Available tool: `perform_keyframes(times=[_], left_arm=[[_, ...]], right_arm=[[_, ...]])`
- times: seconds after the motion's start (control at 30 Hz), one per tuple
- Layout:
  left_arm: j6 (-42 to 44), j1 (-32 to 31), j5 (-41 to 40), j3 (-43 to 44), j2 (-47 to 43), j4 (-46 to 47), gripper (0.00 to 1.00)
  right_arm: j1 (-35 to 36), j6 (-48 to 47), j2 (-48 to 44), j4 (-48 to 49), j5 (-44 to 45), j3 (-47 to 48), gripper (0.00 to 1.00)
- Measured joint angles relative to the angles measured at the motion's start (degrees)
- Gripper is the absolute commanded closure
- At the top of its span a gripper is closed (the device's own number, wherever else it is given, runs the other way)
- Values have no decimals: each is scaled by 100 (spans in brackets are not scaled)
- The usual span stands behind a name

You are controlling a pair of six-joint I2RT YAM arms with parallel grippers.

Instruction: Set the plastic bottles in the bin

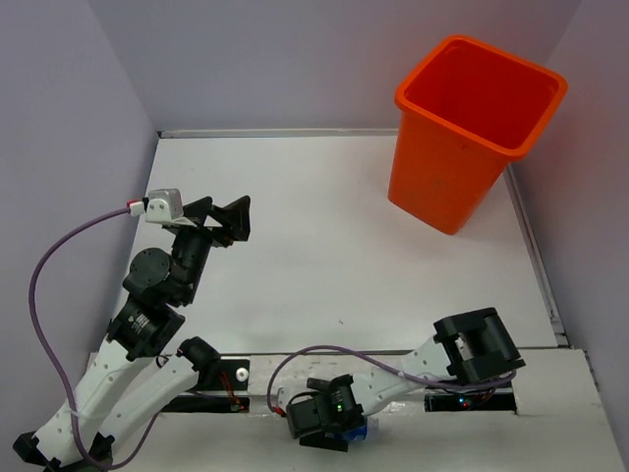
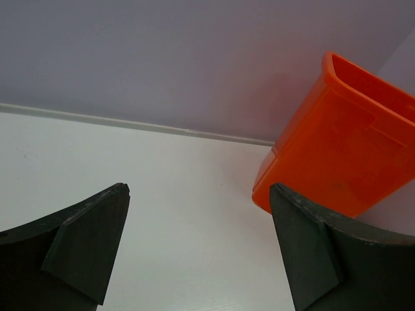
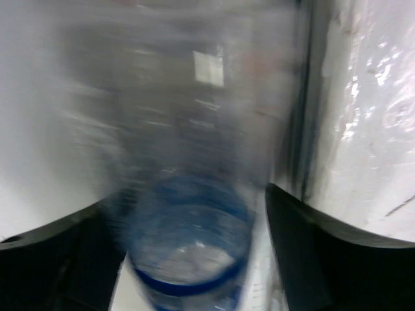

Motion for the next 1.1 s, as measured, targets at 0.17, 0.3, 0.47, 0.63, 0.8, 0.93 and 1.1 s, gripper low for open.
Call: perform_keyframes(times=[0.17,0.3,0.47,0.63,0.8,0.93,1.1], left_arm=[[-7,4,0,0,-9,0,1],[-9,4,0,-2,-9,0,1],[-4,4,-74,-2,-151,-7,1],[-20,4,-177,-2,-385,4,1],[-48,4,-144,-2,-345,17,1],[-94,4,-4,-2,-275,15,1],[-142,4,164,-2,-125,15,1]], right_arm=[[238,345,179,-173,474,140,46],[308,688,-144,-671,1215,494,56],[256,973,-1495,-1095,2719,870,58],[-555,1003,-2924,-1161,4601,1034,63],[-2997,-1078,-4360,1274,5294,678,63],[-4706,-2385,-4548,2730,4972,1283,62],[-5884,-3578,-3427,3842,4402,3176,62]])
